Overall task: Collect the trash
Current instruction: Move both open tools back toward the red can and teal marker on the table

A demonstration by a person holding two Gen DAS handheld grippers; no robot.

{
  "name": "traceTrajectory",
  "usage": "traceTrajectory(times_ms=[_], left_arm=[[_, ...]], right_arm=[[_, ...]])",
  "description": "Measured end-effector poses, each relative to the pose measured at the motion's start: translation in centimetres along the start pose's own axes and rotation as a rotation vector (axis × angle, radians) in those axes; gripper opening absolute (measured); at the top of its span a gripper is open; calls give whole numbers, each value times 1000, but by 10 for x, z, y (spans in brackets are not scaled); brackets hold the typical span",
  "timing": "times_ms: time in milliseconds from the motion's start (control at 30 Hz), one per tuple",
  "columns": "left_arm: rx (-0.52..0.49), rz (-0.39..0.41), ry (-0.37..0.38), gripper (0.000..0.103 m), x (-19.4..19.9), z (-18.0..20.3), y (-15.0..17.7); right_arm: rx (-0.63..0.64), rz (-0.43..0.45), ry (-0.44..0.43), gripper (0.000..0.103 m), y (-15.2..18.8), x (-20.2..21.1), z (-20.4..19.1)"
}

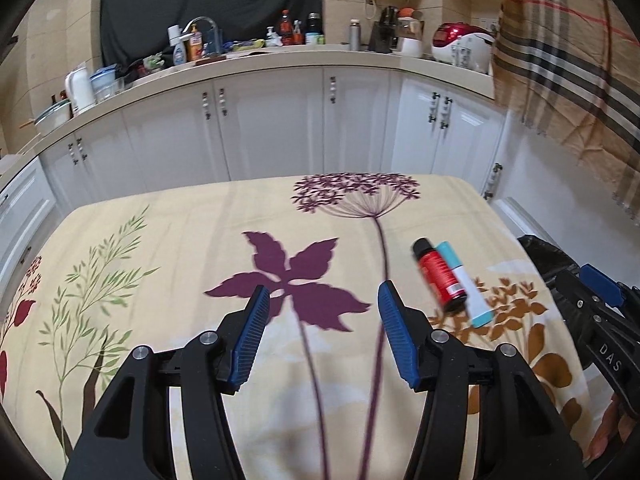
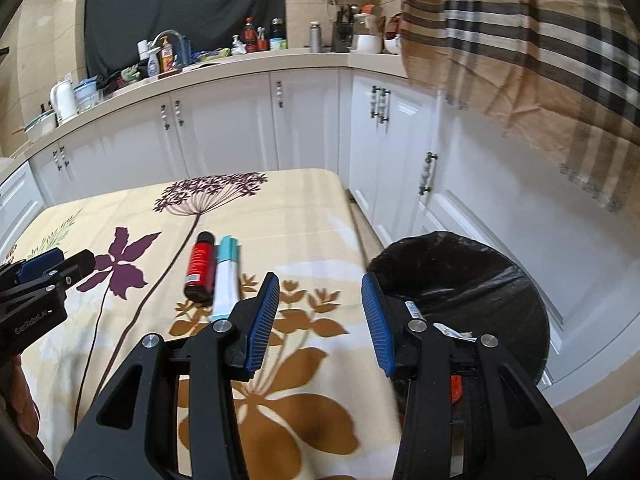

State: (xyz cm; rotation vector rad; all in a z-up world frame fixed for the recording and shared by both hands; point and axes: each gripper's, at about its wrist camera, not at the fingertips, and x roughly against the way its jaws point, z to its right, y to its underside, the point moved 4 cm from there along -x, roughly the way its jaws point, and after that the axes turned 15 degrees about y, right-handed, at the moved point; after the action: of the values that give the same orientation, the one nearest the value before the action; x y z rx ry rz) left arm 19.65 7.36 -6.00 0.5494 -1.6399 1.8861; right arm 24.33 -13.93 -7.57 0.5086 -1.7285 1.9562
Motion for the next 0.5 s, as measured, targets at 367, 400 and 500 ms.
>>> traceTrajectory(times_ms=[367,400,500], left_arm=[[39,-2,-45,56,8,-35,7],[42,-3,-48,56,8,-38,7],[53,-4,-61,56,10,-48,8]], right_arm=[[76,-45,-36,42,0,-15,-42],[82,-49,-38,42,0,-17,-45],[100,-58,-42,42,0,-21,-53]])
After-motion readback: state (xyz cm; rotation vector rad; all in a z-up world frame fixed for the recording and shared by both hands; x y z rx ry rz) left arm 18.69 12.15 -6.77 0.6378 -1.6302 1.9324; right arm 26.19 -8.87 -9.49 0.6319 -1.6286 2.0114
